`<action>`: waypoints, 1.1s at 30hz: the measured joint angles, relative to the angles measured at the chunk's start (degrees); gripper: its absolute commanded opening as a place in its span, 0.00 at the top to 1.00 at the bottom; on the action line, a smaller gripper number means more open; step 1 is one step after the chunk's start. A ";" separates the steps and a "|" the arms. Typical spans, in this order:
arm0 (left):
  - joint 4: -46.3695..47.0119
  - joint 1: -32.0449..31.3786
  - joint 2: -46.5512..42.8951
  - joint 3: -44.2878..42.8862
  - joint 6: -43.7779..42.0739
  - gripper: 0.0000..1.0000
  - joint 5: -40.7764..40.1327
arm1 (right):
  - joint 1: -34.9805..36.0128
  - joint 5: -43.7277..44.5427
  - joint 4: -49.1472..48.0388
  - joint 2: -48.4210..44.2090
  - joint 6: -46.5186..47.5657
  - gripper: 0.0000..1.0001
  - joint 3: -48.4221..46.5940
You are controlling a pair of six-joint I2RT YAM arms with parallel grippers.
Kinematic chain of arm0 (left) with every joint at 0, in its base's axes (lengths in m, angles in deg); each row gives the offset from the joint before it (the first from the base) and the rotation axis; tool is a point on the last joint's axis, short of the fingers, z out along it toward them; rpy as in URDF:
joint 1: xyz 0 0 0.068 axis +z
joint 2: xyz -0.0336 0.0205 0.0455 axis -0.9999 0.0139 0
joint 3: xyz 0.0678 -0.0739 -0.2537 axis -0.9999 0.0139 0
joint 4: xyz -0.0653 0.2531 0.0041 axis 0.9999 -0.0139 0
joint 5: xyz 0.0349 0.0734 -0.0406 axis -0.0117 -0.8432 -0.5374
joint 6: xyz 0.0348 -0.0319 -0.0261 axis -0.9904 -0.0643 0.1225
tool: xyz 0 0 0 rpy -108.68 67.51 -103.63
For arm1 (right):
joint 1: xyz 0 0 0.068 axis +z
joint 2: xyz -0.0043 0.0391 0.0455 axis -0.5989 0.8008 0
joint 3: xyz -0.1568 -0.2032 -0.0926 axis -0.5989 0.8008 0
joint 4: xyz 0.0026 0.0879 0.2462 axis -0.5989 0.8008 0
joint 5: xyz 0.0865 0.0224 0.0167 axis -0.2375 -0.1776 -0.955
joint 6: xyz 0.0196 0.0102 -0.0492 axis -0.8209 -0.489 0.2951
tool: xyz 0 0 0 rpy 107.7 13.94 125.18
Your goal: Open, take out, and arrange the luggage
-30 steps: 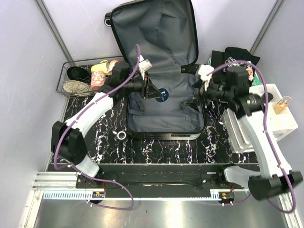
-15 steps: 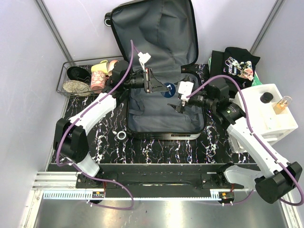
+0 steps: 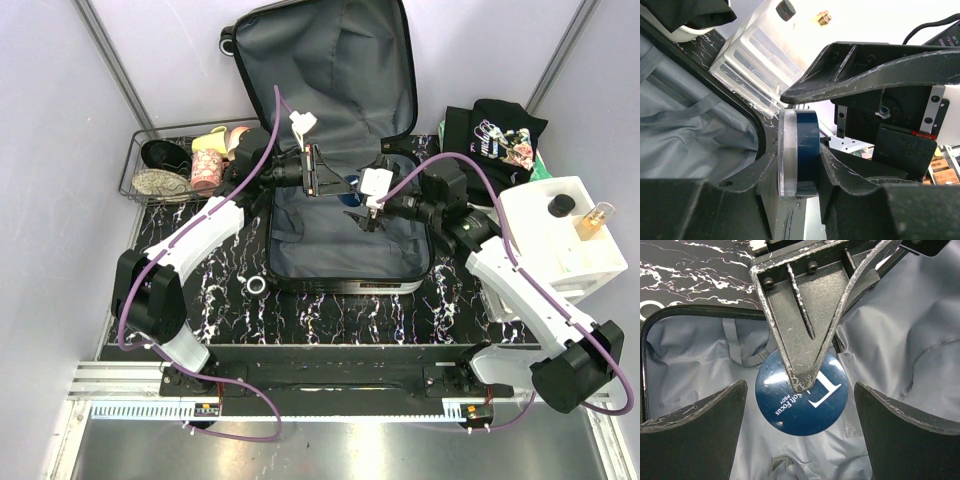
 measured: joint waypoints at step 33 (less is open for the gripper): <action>-13.97 7.23 -1.05 -4.83 -16.28 0.01 -4.85 | -15.78 21.94 28.37 -1.49 -14.23 0.63 -15.21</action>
